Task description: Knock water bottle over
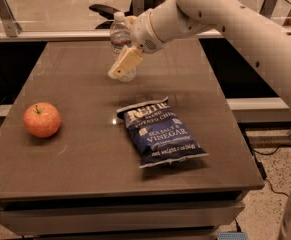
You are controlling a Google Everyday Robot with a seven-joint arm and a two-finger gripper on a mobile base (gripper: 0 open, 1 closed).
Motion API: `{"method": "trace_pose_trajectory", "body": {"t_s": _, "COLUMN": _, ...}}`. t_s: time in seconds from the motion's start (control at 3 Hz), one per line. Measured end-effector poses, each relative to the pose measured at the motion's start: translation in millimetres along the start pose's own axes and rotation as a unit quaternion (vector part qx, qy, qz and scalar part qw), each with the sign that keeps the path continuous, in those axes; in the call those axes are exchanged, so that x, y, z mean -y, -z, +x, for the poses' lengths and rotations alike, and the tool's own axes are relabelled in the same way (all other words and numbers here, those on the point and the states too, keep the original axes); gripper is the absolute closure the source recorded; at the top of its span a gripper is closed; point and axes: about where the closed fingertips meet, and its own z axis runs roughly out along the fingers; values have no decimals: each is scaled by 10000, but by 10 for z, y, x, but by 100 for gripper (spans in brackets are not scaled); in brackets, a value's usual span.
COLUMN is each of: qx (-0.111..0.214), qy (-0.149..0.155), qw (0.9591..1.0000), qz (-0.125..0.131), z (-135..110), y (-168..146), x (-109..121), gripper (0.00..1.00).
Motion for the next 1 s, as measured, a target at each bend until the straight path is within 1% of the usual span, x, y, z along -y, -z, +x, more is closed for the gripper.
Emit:
{"method": "trace_pose_trajectory", "body": {"t_s": 0.67, "qx": 17, "qy": 5, "qw": 10000, "qz": -11, "z": -51, "y": 20, "x": 21, "gripper": 62}}
{"method": "trace_pose_trajectory", "body": {"t_s": 1.0, "qx": 24, "qy": -1, "qw": 10000, "qz": -6, "z": -25, "y": 3, "x": 10, "gripper": 85}}
